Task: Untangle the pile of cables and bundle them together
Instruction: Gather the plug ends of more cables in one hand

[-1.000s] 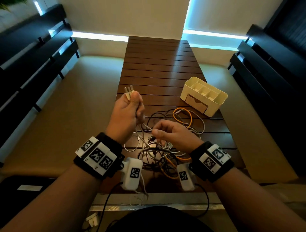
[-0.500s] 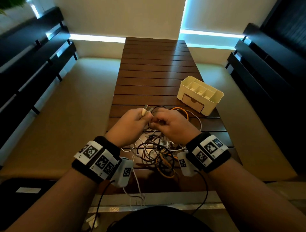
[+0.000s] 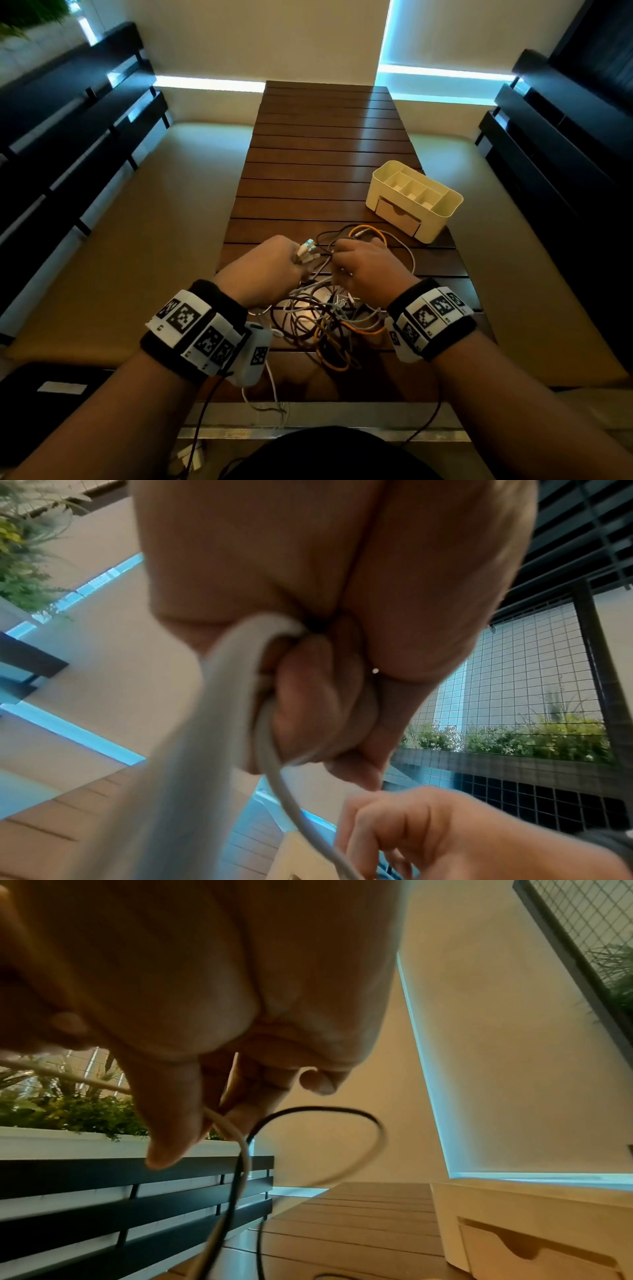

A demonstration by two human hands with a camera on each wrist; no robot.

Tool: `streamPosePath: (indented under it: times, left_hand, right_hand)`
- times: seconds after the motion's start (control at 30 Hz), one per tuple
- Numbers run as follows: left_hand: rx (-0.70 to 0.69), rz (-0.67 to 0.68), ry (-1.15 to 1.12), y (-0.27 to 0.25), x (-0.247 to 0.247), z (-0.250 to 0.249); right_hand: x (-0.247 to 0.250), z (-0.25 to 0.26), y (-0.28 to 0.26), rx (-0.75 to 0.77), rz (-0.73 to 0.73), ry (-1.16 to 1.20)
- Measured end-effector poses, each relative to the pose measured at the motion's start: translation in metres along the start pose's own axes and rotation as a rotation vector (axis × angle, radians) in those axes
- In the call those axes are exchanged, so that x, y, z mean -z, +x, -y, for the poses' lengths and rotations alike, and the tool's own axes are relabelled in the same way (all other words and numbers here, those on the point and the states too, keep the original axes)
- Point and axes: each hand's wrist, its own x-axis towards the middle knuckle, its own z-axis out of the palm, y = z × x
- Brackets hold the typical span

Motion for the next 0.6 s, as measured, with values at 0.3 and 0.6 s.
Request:
streamPosePath:
  times: [0.3,0.6]
  left_hand:
    - [-0.035,-0.375,-0.297,-0.017,0.024,-0.013]
    - [0.107,-0.389,-0.177,0.01,0.021,0.013]
  right_hand:
    - [-0.002,-0.031,-0.004,-0.337,-0.027,-0.124]
    - [0.045,-0.019,-0.004,-0.201,0.012,0.985]
